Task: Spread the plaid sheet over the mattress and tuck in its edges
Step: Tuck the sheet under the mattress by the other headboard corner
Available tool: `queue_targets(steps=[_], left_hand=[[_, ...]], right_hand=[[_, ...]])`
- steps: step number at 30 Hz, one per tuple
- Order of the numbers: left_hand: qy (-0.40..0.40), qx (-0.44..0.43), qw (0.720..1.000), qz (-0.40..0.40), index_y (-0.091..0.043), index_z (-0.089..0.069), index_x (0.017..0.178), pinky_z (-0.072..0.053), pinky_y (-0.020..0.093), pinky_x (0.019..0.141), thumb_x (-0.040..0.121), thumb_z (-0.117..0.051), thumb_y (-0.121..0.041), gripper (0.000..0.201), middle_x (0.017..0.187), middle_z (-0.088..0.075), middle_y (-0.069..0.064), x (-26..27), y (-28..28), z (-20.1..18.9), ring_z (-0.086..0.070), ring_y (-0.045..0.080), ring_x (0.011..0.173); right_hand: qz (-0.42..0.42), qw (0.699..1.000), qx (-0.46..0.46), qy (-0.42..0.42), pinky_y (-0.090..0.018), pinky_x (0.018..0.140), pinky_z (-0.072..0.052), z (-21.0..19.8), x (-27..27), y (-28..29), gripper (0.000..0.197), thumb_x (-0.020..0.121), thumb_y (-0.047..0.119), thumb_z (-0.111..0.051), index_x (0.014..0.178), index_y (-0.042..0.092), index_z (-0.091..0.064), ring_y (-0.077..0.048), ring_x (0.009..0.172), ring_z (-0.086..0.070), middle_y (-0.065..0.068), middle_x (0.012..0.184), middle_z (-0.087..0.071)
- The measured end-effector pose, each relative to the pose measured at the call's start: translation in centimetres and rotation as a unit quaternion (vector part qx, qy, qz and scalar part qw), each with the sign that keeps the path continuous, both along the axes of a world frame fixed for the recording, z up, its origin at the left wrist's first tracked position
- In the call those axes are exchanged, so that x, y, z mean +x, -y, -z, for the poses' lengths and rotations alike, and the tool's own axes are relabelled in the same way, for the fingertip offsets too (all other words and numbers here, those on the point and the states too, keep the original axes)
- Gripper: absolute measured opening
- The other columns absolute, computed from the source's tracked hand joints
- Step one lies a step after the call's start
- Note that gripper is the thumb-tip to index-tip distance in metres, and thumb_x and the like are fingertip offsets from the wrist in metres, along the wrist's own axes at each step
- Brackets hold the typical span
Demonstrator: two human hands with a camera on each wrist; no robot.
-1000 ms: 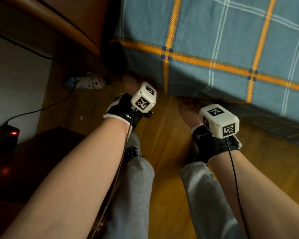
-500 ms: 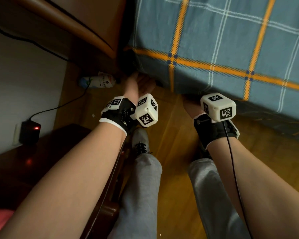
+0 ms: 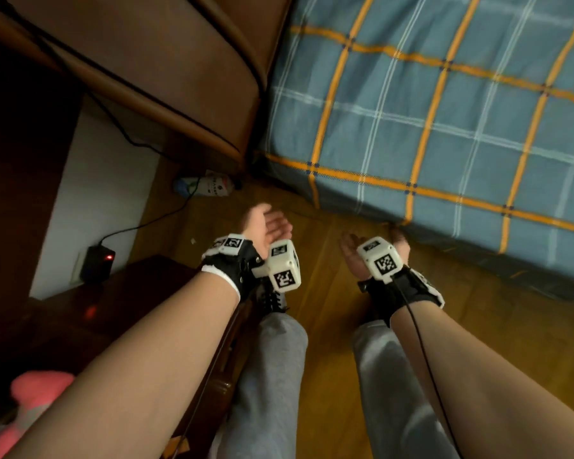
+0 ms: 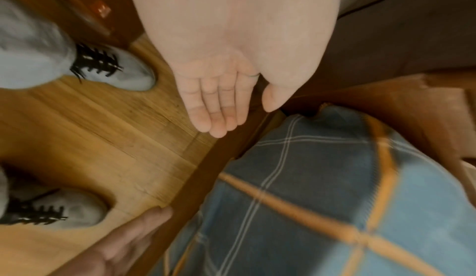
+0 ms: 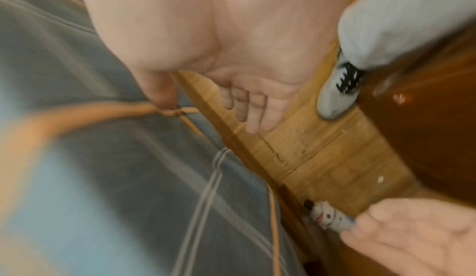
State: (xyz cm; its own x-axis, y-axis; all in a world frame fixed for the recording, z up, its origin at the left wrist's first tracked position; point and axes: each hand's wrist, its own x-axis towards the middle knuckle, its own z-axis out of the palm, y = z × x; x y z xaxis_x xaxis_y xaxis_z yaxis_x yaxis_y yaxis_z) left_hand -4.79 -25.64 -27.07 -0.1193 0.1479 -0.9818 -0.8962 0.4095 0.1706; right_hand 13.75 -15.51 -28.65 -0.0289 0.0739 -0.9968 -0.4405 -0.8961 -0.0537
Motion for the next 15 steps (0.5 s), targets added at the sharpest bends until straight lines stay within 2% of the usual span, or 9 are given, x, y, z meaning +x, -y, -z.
queue_targets(steps=[1, 3, 5, 8, 9, 10, 11, 13, 15], left_hand=[[-0.002, 0.001, 1.000, 0.026, -0.004, -0.062, 0.099, -0.050, 0.035, 0.074, 0.097, -0.046, -0.030, 0.030, 0.090, -0.064, 0.012, 0.3, 0.2, -1.4, -0.062, 0.024, 0.079], [-0.028, 0.002, 0.994, 0.101, -0.006, -0.063, 0.109, -0.052, 0.035, 0.078, 0.095, -0.049, -0.032, 0.033, 0.099, -0.068, 0.010, 1.0, 0.0, -4.6, -0.065, 0.024, 0.089], [-0.077, -0.007, 0.982, 0.172, -0.007, -0.064, 0.108, -0.050, 0.035, 0.080, 0.094, -0.052, -0.031, 0.030, 0.100, -0.068, 0.007, 1.5, -1.1, -9.1, -0.064, 0.023, 0.092], [-0.148, -0.015, 0.958, 0.246, -0.015, -0.060, 0.078, -0.036, 0.025, 0.058, 0.090, -0.055, -0.024, 0.016, 0.076, -0.055, 0.003, 1.8, -3.5, -18.0, -0.051, 0.017, 0.062], [-0.170, -0.016, 0.948, 0.268, -0.017, -0.055, 0.071, -0.028, 0.023, 0.053, 0.089, -0.056, -0.023, 0.019, 0.071, -0.050, 0.003, 1.6, -4.7, -20.9, -0.043, 0.016, 0.054], [-0.195, -0.018, 0.934, 0.300, -0.017, -0.053, 0.067, -0.027, 0.024, 0.052, 0.087, -0.057, -0.023, 0.022, 0.070, -0.049, 0.005, 1.6, -5.9, -23.9, -0.042, 0.018, 0.052], [-0.224, -0.020, 0.913, 0.342, -0.014, -0.057, 0.067, -0.033, 0.027, 0.054, 0.086, -0.058, -0.025, 0.023, 0.073, -0.053, 0.009, 1.5, -7.1, -27.1, -0.050, 0.023, 0.057], [-0.296, -0.008, 0.859, 0.418, -0.002, -0.070, 0.088, -0.049, 0.037, 0.073, 0.088, -0.058, -0.028, 0.029, 0.094, -0.067, 0.021, 1.6, -9.7, -33.6, -0.065, 0.033, 0.089], [-0.373, 0.007, 0.801, 0.469, 0.000, -0.070, 0.103, -0.047, 0.036, 0.087, 0.091, -0.058, -0.029, 0.034, 0.111, -0.067, 0.022, 2.0, -12.4, -40.1, -0.062, 0.035, 0.107]], right_hand=[[-0.043, 0.999, -0.003, -0.005, -0.048, 0.100, -0.043, -1.2, 0.3, -0.2, 0.071, 0.091, 0.046, -0.054, 0.144, 0.005, -0.031, -0.038, 0.102, -0.060, -0.022, 0.115, -0.057], [-0.135, 0.991, 0.007, 0.008, -0.045, 0.098, -0.045, -4.8, 0.4, -0.8, 0.056, 0.095, 0.036, -0.052, 0.141, 0.007, -0.037, -0.033, 0.113, -0.061, -0.014, 0.119, -0.060], [-0.249, 0.967, 0.035, 0.043, -0.047, 0.092, -0.049, -9.1, 0.5, -2.4, 0.046, 0.097, 0.027, -0.050, 0.139, 0.009, -0.042, -0.032, 0.121, -0.057, -0.012, 0.126, -0.058], [-0.383, 0.916, 0.116, 0.036, -0.039, 0.082, -0.048, -17.6, 0.9, -6.0, 0.037, 0.096, 0.028, -0.050, 0.130, 0.012, -0.053, -0.026, 0.105, -0.058, -0.009, 0.120, -0.059], [-0.429, 0.890, 0.152, 0.039, -0.034, 0.080, -0.046, -20.6, 0.9, -7.8, 0.030, 0.095, 0.028, -0.051, 0.121, 0.015, -0.058, -0.023, 0.094, -0.058, -0.006, 0.109, -0.060], [-0.469, 0.860, 0.195, 0.057, -0.030, 0.072, -0.045, -23.9, 1.0, -9.6, 0.020, 0.094, 0.027, -0.053, 0.110, 0.017, -0.061, -0.018, 0.082, -0.056, -0.003, 0.096, -0.059], [-0.504, 0.825, 0.241, 0.083, -0.026, 0.064, -0.041, -27.4, 1.1, -11.4, 0.018, 0.092, 0.025, -0.056, 0.106, 0.017, -0.063, -0.014, 0.073, -0.052, 0.000, 0.086, -0.057], [-0.566, 0.744, 0.331, 0.132, -0.022, 0.056, -0.037, -34.2, 1.7, -14.7, 0.029, 0.088, 0.022, -0.063, 0.116, 0.013, -0.064, -0.012, 0.070, -0.050, 0.000, 0.083, -0.058], [-0.610, 0.669, 0.398, 0.148, -0.020, 0.062, -0.042, -41.3, 2.6, -17.6, 0.038, 0.088, 0.020, -0.064, 0.124, 0.009, -0.060, -0.016, 0.078, -0.056, -0.008, 0.097, -0.064]])
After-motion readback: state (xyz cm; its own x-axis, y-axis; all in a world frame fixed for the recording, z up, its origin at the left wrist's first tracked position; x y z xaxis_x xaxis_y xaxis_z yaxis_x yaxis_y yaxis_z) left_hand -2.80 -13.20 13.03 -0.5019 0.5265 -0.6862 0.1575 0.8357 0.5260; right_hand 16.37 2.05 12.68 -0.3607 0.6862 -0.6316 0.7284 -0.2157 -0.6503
